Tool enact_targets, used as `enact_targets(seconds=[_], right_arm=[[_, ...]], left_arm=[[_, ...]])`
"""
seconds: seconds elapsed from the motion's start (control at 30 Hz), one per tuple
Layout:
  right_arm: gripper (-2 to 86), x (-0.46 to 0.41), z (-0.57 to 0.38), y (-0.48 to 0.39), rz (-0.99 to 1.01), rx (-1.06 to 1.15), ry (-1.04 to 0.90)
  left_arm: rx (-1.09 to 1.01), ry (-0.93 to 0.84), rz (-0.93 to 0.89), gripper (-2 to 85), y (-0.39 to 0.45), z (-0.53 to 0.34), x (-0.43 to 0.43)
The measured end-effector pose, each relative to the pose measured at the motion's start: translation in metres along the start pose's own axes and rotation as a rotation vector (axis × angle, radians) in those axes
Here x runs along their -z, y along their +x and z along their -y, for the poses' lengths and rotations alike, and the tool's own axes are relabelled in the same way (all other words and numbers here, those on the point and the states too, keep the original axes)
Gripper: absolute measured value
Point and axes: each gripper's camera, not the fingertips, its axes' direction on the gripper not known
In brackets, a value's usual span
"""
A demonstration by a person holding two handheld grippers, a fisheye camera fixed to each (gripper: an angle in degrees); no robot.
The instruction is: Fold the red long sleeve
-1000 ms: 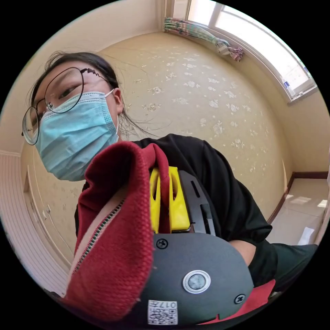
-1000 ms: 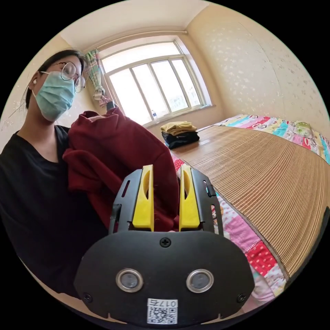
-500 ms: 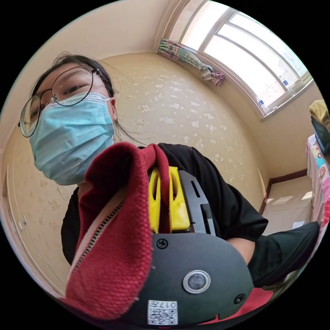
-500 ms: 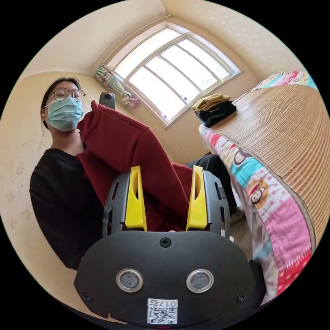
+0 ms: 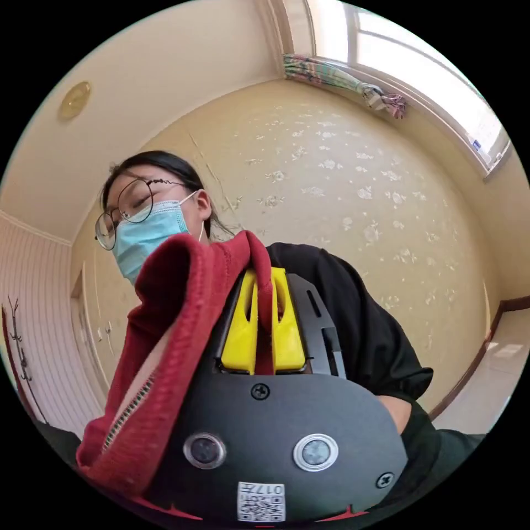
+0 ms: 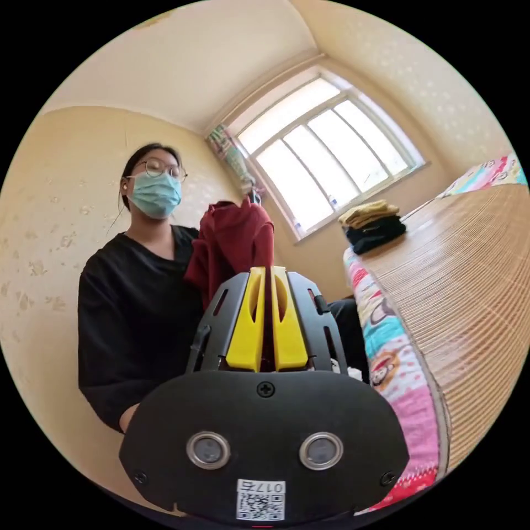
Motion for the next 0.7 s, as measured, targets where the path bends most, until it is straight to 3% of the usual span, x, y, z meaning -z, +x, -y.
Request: enact_targets(seconds=[0.1, 0.13, 0.23, 0.3, 0.47, 0.57, 0.63, 0.7], right_arm=[[1.9, 0.035, 0.030, -0.066, -0.304, 0.074, 0.151], [1.8, 0.039, 0.036, -0.081, -0.358, 0.092, 0.190], [1.8, 0.046, 0.063, -0.139, -0.497, 0.168, 0.313], [1.8, 0.029, 0.081, -0.166, -0.618, 0.185, 0.349], [1.7, -0.016, 0.115, -0.205, -0.745, 0.254, 0.501], [1.7, -0.040, 0.176, -0.187, -0.904, 0.170, 0.483], [1.9, -0.043, 0.231, -0.151, -0.957, 0.041, 0.466], [2.6, -0.051, 0.321, -0.074, -1.161, -0.065, 0.369]], left_arm=[[0.172, -0.141, 0.612, 3.5, 0.040, 0.031, 0.043], [0.236, -0.177, 0.907, 3.4, 0.054, 0.044, 0.053], [0.355, -0.358, 1.449, 2.9, 0.049, 0.067, 0.052], [0.389, -0.411, 1.603, 2.5, 0.030, 0.075, 0.049], [0.278, -0.385, 1.729, 2.0, -0.012, 0.112, 0.050], [0.340, -0.362, 1.780, 2.5, -0.074, 0.161, 0.109], [0.490, -0.502, 1.953, 3.3, -0.172, 0.197, 0.185], [0.672, -0.518, 2.013, 4.8, -0.251, 0.219, 0.273]])
